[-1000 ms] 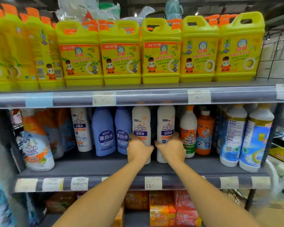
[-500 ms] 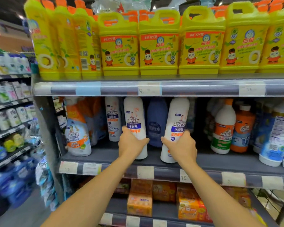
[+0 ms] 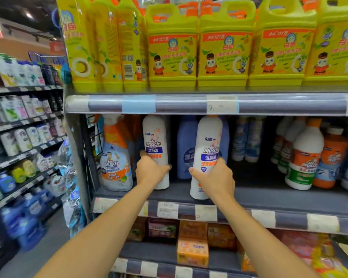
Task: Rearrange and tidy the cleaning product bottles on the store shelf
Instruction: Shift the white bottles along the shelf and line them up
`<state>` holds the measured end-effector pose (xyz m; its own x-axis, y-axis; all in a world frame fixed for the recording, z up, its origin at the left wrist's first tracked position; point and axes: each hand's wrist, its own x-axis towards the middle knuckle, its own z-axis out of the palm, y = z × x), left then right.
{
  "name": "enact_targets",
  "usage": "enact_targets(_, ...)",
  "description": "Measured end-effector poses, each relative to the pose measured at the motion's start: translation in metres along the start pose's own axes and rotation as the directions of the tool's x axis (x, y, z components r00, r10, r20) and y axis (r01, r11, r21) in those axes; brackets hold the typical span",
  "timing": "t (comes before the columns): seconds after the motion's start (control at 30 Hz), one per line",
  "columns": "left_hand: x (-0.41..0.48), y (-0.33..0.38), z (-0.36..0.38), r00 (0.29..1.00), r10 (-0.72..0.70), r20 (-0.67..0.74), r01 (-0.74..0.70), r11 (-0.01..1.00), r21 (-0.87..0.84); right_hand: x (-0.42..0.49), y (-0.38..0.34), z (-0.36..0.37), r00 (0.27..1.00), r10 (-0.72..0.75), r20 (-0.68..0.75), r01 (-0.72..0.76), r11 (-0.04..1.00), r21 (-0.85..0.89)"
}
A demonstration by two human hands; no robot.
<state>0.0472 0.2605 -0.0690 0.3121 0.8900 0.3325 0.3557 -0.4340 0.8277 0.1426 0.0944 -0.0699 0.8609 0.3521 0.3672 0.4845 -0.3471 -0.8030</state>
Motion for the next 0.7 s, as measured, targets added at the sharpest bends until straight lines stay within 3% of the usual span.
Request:
enact_targets(0.2, 0.014, -0.008, 0.002, 1.000, 0.019, 0.012, -0.018, 0.998, -0.058, -0.004, -0.014, 0.017, 1.000, -0.025, 0.001, 0.025, 0.999, -0.029)
enact_targets(0.7, 0.042, -0.002, 0.024, 0.997, -0.044, 0.058, 0.046, 0.999, -0.022, -0.013, -0.020, 0.032, 1.000, -0.022, -0.018, 0.021, 0.999, -0.045)
